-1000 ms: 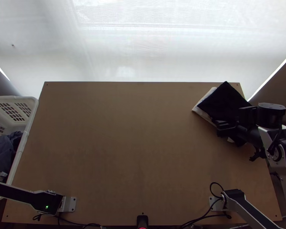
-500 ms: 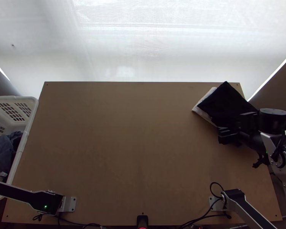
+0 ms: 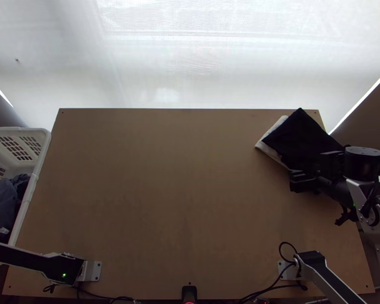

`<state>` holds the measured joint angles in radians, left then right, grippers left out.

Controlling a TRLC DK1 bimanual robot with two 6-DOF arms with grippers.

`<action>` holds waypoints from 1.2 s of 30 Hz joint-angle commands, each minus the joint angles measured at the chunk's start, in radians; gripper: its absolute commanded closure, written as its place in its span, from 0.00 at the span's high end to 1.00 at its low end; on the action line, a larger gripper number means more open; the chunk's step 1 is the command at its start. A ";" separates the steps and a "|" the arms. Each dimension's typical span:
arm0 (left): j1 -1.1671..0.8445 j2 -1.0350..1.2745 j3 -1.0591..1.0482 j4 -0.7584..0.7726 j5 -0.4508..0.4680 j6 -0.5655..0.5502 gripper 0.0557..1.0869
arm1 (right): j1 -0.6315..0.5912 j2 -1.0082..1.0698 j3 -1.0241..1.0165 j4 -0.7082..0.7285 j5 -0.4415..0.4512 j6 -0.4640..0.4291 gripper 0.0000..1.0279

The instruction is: Fold the t-shirt

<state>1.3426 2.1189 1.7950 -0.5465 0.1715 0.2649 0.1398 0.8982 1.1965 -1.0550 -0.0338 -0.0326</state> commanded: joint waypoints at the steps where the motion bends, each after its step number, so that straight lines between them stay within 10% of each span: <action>1: 0.001 -0.409 -0.008 -0.153 0.215 -0.016 0.04 | -0.019 -0.004 -0.021 0.047 0.000 0.011 0.96; 17: -0.036 -0.899 0.061 -0.248 0.649 -0.526 0.04 | -0.072 -0.108 -0.170 0.162 0.002 0.002 0.96; 23: -0.362 -1.045 0.017 -0.237 0.658 -0.681 0.04 | -0.077 -0.153 -0.255 0.204 0.000 0.007 0.96; 29: -1.197 -1.045 -0.094 -0.161 0.194 -0.767 0.04 | -0.068 -0.177 -0.310 0.243 -0.002 0.014 0.96; 36: -1.751 -0.999 -0.483 0.100 -0.106 -0.717 0.04 | -0.059 -0.193 -0.345 0.273 -0.006 0.028 0.96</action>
<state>0.1387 1.0878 1.5902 -0.6266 0.3416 -0.4648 0.0742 0.7235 0.8898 -0.8116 -0.0345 -0.0116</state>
